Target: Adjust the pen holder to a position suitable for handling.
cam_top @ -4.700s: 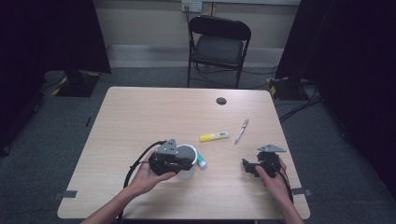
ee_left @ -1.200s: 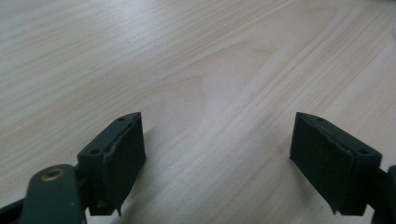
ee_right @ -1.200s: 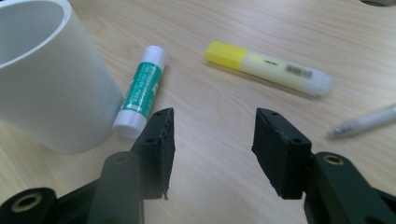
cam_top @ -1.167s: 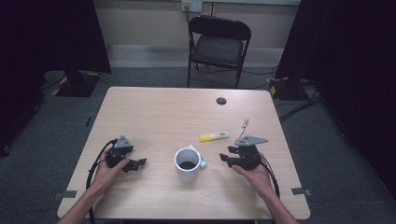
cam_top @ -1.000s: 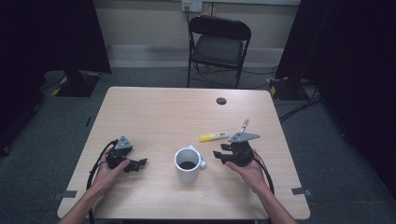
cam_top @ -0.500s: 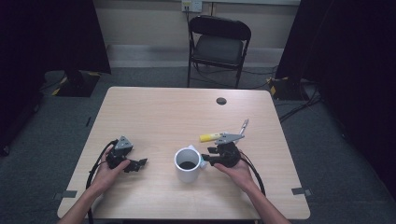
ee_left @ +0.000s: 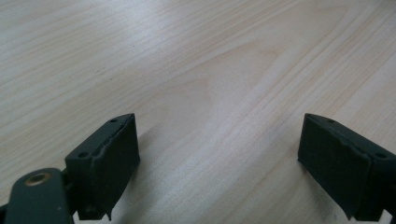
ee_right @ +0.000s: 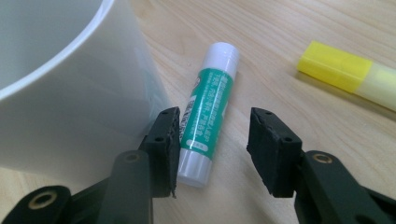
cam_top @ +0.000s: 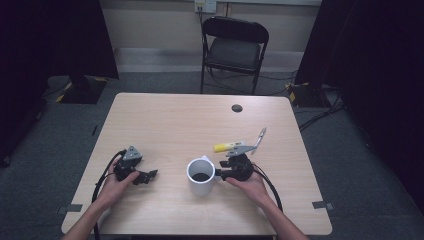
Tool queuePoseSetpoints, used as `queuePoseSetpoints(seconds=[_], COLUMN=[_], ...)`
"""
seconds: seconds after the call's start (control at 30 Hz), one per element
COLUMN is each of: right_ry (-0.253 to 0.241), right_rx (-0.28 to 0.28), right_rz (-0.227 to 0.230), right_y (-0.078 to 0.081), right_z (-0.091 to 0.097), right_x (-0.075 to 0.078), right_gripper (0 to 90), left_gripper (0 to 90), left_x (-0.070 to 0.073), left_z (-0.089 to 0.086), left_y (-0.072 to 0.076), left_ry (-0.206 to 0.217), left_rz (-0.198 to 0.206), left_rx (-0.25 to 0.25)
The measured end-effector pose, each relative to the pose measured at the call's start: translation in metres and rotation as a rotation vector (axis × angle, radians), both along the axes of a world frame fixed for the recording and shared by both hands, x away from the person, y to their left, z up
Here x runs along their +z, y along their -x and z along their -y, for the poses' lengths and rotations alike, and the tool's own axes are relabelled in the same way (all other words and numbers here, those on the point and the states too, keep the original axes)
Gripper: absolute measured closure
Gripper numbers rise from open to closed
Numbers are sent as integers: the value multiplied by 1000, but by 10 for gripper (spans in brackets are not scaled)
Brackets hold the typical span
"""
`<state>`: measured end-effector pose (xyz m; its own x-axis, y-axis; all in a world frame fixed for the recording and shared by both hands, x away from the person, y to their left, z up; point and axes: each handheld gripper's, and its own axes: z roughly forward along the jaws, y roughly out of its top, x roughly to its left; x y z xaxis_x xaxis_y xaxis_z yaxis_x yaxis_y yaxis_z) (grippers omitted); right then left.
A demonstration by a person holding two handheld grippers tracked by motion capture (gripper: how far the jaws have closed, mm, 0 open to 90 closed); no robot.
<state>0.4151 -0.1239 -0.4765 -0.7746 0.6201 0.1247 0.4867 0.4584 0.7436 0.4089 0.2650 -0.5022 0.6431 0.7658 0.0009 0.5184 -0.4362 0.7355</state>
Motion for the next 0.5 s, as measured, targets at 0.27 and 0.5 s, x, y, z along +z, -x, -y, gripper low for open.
queuePoseSetpoints(seconds=[0.27,0.5], right_ry=[40,50], right_rx=[-6,-18], right_rz=[-6,-14], right_y=[-3,-5], right_z=[0,1], right_x=[-5,-6], right_gripper=[578,635], left_gripper=[118,111], left_x=[0,0], left_z=[1,1], left_y=[0,1], left_ry=[-2,0], left_rz=[-1,-1], left_rx=[6,8])
